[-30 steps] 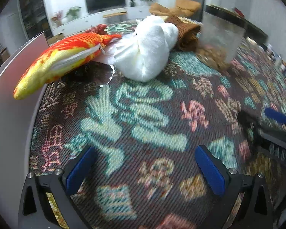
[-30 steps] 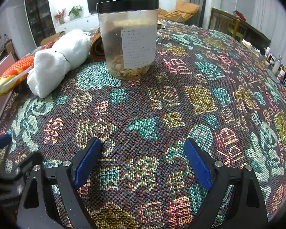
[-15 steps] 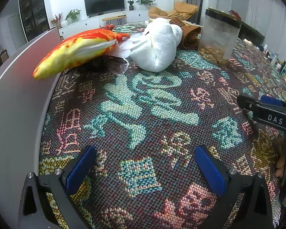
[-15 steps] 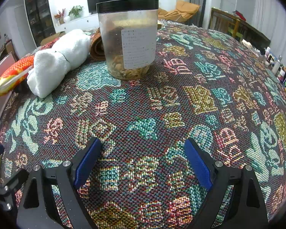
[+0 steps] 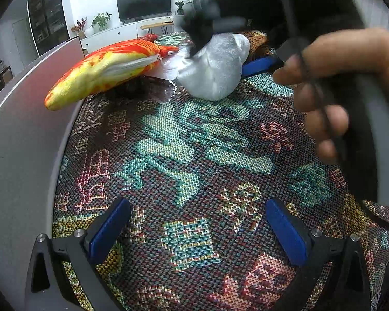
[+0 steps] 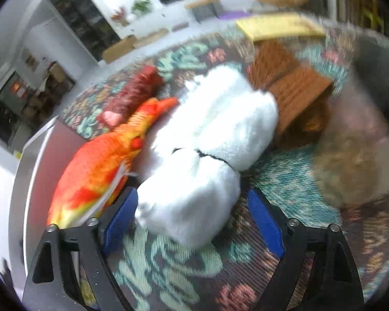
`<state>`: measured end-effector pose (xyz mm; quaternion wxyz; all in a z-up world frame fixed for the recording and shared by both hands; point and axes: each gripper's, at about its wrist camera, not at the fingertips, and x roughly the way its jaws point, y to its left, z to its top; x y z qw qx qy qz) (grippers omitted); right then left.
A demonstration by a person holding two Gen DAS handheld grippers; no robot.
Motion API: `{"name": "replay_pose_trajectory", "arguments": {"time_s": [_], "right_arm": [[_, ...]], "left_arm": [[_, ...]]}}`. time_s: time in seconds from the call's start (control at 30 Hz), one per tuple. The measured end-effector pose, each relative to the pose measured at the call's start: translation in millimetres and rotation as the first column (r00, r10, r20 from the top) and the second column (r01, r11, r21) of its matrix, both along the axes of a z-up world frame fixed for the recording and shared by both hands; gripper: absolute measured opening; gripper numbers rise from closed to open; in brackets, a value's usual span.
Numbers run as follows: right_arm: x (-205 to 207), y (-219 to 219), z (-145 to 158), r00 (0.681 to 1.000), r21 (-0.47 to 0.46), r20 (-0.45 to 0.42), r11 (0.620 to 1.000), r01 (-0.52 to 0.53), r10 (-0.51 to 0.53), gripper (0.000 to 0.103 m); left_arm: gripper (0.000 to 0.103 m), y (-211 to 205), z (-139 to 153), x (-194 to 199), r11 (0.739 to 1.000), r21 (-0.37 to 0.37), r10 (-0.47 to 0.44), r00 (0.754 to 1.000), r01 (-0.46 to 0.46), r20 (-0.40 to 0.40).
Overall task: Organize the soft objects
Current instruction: 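Grasp the white towel bundle with the right tool and lift it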
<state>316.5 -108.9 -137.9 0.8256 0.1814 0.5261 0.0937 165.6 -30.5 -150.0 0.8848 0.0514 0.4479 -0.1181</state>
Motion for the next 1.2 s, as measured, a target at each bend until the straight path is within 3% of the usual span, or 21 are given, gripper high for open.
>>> {"name": "replay_pose_trajectory", "arguments": {"time_s": [0.13, 0.3, 0.43, 0.5, 0.67, 0.7, 0.8, 0.9, 1.0, 1.03, 1.2], "right_arm": [[-28, -4, 12, 0.998, 0.022, 0.037, 0.999, -0.044, 0.043, 0.034], [-115, -31, 40, 0.987, 0.021, 0.112, 0.993, -0.12, 0.117, 0.034], [-187, -71, 53, 0.988, -0.058, 0.139, 0.997, -0.06, 0.067, 0.035], [-210, -85, 61, 0.985, -0.169, 0.17, 0.986, -0.008, 0.037, 0.035], [-193, -98, 56, 0.985, -0.417, 0.173, 0.907, 0.056, 0.018, 0.038], [-183, -101, 49, 0.986, -0.444, 0.168, 0.894, 0.058, 0.019, 0.046], [-171, -101, 33, 0.98, -0.444, 0.197, 0.89, 0.106, -0.018, 0.076], [-175, -101, 15, 0.98, -0.404, 0.186, 0.904, 0.14, -0.068, 0.076], [-180, -96, -7, 0.983, -0.429, 0.162, 0.89, 0.152, -0.09, 0.078], [-186, -98, -7, 0.975, -0.413, 0.196, 0.894, 0.175, -0.1, 0.08], [-189, -103, -7, 0.975, -0.409, 0.193, 0.894, 0.182, -0.11, 0.081]], "left_arm": [[0.103, 0, 0, -1, 1.0, 0.0, 0.0, 1.0, 0.0, 0.0], [0.103, 1, 0, -1, 1.0, 0.001, 0.0, 1.0, 0.0, 0.0], [0.103, 0, 0, 0, 1.0, 0.004, 0.002, 1.0, -0.002, 0.001], [0.103, 0, 0, 0, 1.0, 0.005, 0.002, 1.0, -0.002, 0.002], [0.103, 0, 0, 0, 1.0, 0.004, 0.002, 1.0, -0.002, 0.001], [0.103, 0, 0, 0, 1.0, 0.004, 0.002, 1.0, -0.002, 0.001], [0.103, 0, 0, 0, 1.0, 0.004, 0.002, 1.0, -0.002, 0.001], [0.103, 1, 0, 0, 1.0, 0.004, 0.002, 1.0, -0.002, 0.001], [0.103, 0, 0, 0, 1.0, 0.004, 0.002, 1.0, -0.002, 0.002], [0.103, 0, 0, 0, 1.0, 0.004, 0.002, 1.0, -0.002, 0.002], [0.103, 0, 0, 0, 1.0, 0.005, 0.002, 1.0, -0.002, 0.002]]}}
